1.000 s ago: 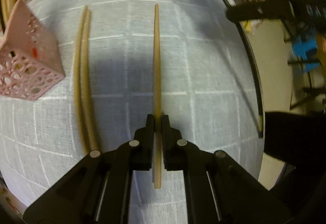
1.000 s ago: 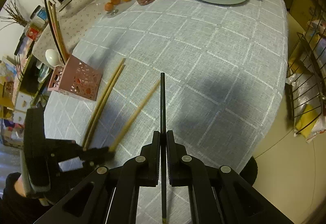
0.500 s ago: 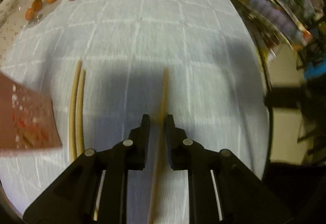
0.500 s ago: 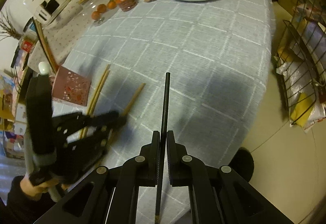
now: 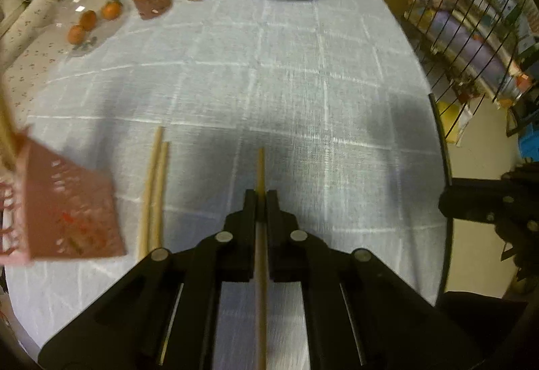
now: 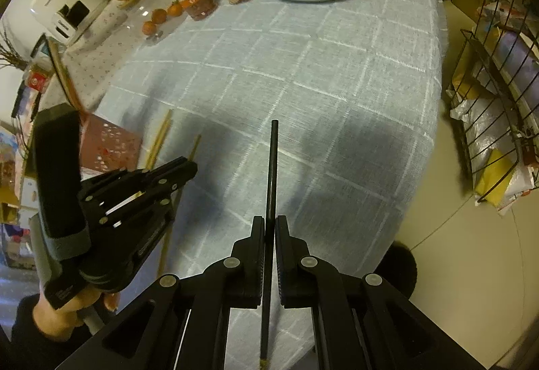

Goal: Organize utensils
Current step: 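Lift both held chopsticks up toward the pink basket with both tools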

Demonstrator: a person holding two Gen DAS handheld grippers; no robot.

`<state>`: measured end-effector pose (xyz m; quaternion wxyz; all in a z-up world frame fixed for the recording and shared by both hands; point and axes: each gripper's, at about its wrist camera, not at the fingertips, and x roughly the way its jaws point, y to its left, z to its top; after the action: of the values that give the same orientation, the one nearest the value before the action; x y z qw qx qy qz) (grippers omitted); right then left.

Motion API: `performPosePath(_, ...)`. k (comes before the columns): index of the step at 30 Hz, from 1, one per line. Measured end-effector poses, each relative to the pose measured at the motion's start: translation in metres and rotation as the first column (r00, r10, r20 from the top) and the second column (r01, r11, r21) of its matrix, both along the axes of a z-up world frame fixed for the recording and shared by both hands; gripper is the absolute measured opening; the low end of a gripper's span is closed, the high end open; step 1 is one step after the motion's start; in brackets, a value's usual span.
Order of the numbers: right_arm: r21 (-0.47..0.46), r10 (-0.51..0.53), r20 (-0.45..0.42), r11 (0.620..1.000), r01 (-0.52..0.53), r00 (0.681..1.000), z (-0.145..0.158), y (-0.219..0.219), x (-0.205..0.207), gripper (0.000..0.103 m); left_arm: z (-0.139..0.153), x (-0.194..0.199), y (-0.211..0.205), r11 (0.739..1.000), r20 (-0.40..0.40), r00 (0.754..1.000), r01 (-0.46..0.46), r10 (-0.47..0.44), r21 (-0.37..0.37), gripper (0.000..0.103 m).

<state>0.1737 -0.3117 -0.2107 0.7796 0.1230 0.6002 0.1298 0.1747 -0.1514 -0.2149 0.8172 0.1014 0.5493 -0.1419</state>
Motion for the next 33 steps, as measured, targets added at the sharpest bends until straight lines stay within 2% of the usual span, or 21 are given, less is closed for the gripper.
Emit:
performPosePath(9,0.036,-0.007,0.102,0.999,0.003,0.995,0.04,0.023,-0.023,0.006,0.071,-0.05,0.04,0.999,0.154,0.988,-0.006,0.011,-0.035,0.006)
performPosePath(18,-0.041,0.045,0.277,0.999,-0.035,0.96,0.085,0.067,-0.049,0.006,0.117,-0.089,0.086,0.993,0.259,0.964,-0.037,0.065,-0.109,0.006)
performPosePath(22,-0.077,0.065,0.356,0.996,-0.04,0.932,0.105,0.082,-0.055,0.006,0.139,-0.097,0.1,0.988,0.322,0.943,-0.042,0.088,-0.146,0.006)
performPosePath(28,-0.056,0.075,0.437,0.997,-0.056,0.896,0.135,0.099,-0.057,0.006,0.171,-0.104,0.119,0.979,0.397,0.909,-0.052,0.128,-0.196,0.006)
performPosePath(33,-0.035,0.09,0.499,0.996,-0.084,0.862,0.16,0.115,-0.061,0.006,0.194,-0.104,0.133,0.976,0.48,0.862,-0.071,0.165,-0.208,0.006)
